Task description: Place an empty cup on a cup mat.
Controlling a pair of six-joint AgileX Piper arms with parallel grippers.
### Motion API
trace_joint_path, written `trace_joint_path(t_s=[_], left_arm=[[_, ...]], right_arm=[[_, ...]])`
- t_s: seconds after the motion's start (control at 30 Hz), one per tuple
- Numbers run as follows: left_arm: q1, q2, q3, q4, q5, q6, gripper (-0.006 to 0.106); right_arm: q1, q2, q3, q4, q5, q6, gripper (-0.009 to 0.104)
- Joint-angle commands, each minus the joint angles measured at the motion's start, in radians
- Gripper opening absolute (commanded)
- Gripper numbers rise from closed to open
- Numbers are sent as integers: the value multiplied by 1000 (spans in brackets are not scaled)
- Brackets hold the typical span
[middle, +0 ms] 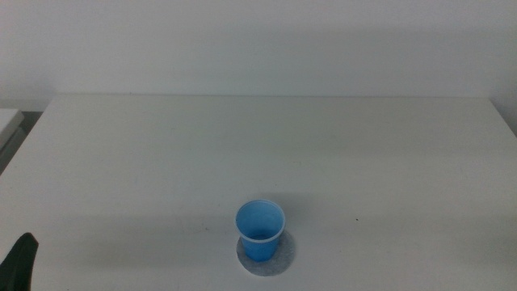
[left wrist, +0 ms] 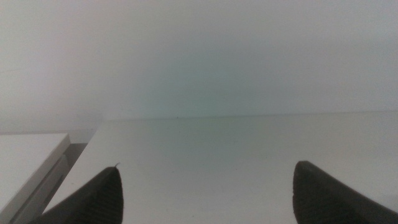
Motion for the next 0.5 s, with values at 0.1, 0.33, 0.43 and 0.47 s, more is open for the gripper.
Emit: trace_joint_path(t_s=[0.1,0.33,0.43,0.47], left_arm=[[-1,-4,0,0,-13,-3,94],[-1,-4,0,0,-13,-3,94],[-1,-4,0,0,-13,-3,94],[-1,-4,0,0,-13,-3,94]], right_arm=[[-8,-12,5,-13,51,-13,92],[-8,-12,5,14,50,-13,92],[-8,-12,5,14,50,-13,92],[-8,-12,5,14,50,-13,92]])
